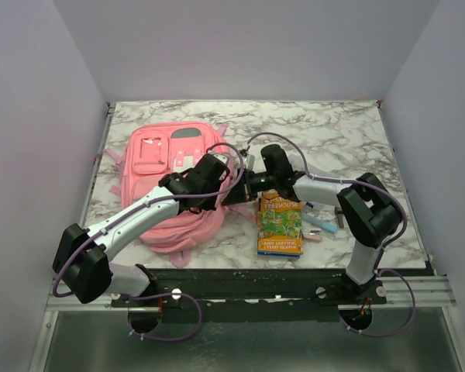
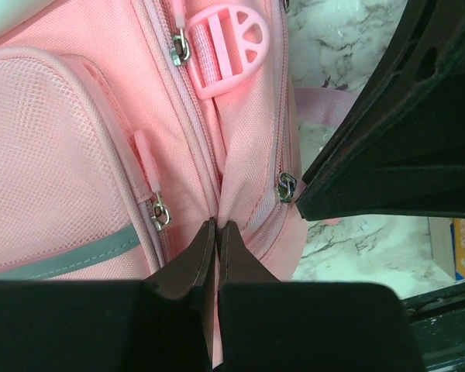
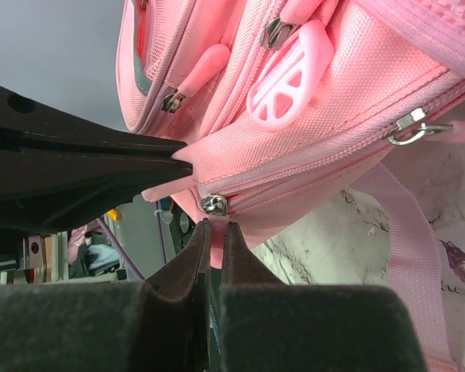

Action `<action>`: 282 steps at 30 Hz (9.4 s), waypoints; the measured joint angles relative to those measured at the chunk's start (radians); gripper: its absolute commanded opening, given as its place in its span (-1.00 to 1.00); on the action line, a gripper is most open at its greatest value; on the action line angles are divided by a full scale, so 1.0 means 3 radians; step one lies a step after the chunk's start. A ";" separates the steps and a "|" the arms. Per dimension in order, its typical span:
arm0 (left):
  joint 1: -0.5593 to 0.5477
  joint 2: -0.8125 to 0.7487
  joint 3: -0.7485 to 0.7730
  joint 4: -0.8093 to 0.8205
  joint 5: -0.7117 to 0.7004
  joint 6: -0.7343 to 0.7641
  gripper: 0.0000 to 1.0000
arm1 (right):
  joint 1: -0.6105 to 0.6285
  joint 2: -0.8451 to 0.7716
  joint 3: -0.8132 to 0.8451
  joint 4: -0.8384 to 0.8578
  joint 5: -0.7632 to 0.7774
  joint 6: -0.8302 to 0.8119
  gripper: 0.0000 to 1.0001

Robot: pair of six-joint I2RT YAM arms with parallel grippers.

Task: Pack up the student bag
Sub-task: Unzip the student bag at the center of the board, then adjust the student bag at the center of the board, then unzip the student bag at the center of the board.

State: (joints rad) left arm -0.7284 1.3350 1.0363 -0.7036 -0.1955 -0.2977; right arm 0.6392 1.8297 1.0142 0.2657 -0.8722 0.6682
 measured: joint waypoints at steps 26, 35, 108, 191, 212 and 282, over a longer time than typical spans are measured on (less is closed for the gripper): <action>0.0209 0.0660 0.1314 -0.0029 -0.0380 -0.0720 -1.00 | 0.0296 -0.0580 -0.0585 0.0894 0.0760 0.0921 -0.99; 0.0217 0.0666 0.1319 0.0046 -0.0449 -0.0871 -1.00 | 0.0453 -0.0635 -0.0978 0.1483 0.1095 0.1414 -0.99; -0.0023 0.0479 0.0122 0.0341 0.0357 -0.0186 -0.23 | 0.0333 -0.0423 -0.1334 0.1559 0.0662 0.1303 -0.08; 0.0324 -0.1164 -0.0591 0.0525 0.0219 -0.1621 -0.21 | 0.0356 -0.0599 -0.0413 0.1146 0.2388 0.3953 -0.99; 0.0120 -0.1503 -0.0633 0.0540 -0.0540 -0.2012 -0.06 | 0.0645 -0.0495 -0.0027 0.0871 0.3160 0.3953 -0.99; 0.0118 -0.0580 -0.0097 0.0310 -0.0088 -0.0406 -1.00 | 0.0048 -0.1010 -0.0435 0.0231 0.0416 -0.0773 0.22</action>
State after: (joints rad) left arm -0.6930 1.1610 1.0073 -0.6106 -0.2218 -0.4194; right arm 0.6537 1.5269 0.8837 0.3351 -0.7475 0.4362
